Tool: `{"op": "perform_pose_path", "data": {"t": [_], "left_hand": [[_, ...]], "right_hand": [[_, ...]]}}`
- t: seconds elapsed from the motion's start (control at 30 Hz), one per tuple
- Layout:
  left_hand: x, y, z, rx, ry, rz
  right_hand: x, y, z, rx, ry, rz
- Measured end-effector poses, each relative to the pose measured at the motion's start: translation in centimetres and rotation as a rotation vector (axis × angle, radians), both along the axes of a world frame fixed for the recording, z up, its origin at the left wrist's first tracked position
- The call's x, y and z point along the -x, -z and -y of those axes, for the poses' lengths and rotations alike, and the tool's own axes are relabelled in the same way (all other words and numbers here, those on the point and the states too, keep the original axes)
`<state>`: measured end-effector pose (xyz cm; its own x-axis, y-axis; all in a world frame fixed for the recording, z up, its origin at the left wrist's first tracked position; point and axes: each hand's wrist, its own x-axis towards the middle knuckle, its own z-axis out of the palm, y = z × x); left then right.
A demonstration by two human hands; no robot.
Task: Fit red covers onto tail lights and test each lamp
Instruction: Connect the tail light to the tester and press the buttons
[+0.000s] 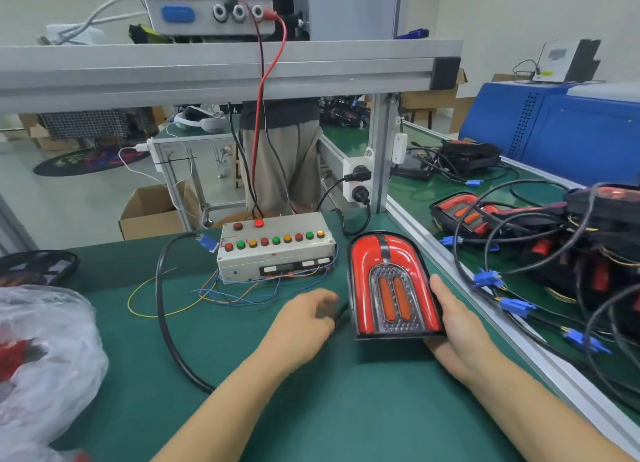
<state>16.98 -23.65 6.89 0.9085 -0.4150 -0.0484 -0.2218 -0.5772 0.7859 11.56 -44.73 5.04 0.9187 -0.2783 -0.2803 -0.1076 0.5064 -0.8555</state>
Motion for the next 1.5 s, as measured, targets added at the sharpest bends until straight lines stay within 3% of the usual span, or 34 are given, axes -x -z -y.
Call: {"op": "perform_pose_path", "data": {"t": [0.23, 0.33, 0.5, 0.77, 0.9, 1.0, 1.1, 1.17, 1.23, 1.3, 1.37, 1.43, 1.5], "left_hand": [[0.4, -0.2, -2.1, -0.311, 0.029, 0.111], [0.3, -0.3, -2.1, -0.336, 0.007, 0.139], [0.6, -0.3, 0.4, -0.336, 0.151, 0.211], [1.1, 0.6, 0.8, -0.42, 0.235, 0.436], [1.5, 0.8, 1.3, -0.431, 0.121, 0.548], [-0.3, -2.2, -1.9, -0.286, -0.064, 0.663], [-4.2, -6.7, -7.6, -0.406, -0.351, 0.779], [-6.8, -9.3, -11.5, -0.607, -0.473, 0.657], [-8.5, -10.5, -14.2, -0.658, -0.489, 0.427], [-9.2, -10.5, -15.4, -0.462, -0.452, 0.19], [-8.8, -9.8, -15.5, -0.135, -0.455, -0.048], [-7.9, -9.2, -15.0, 0.109, -0.474, -0.125], [-6.6, -8.5, -13.4, 0.214, -0.446, -0.102]], "right_hand": [[0.5, -0.1, 1.0, -0.204, 0.14, -0.108], [0.7, -0.4, 0.9, -0.259, 0.186, -0.162], [0.8, -1.0, 0.4, -0.173, 0.173, -0.199], [0.4, -2.4, -0.7, -0.331, 0.255, -0.215], [0.3, -2.5, -1.4, -0.311, 0.217, -0.221], [0.7, -2.2, -0.8, -0.146, 0.174, -0.247], [1.0, -2.2, -0.1, 0.035, 0.102, -0.264], [0.9, -2.3, 0.2, 0.262, 0.021, -0.303], [0.6, -2.5, 0.8, 0.617, -0.043, -0.325], [0.3, -3.4, 0.9, 0.989, 0.011, -0.306], [0.0, -4.4, 0.2, 1.284, 0.083, -0.229], [-0.6, -5.5, -1.6, 1.36, 0.094, -0.068], [-1.6, -6.5, -4.3, 1.261, 0.008, 0.091]]}}
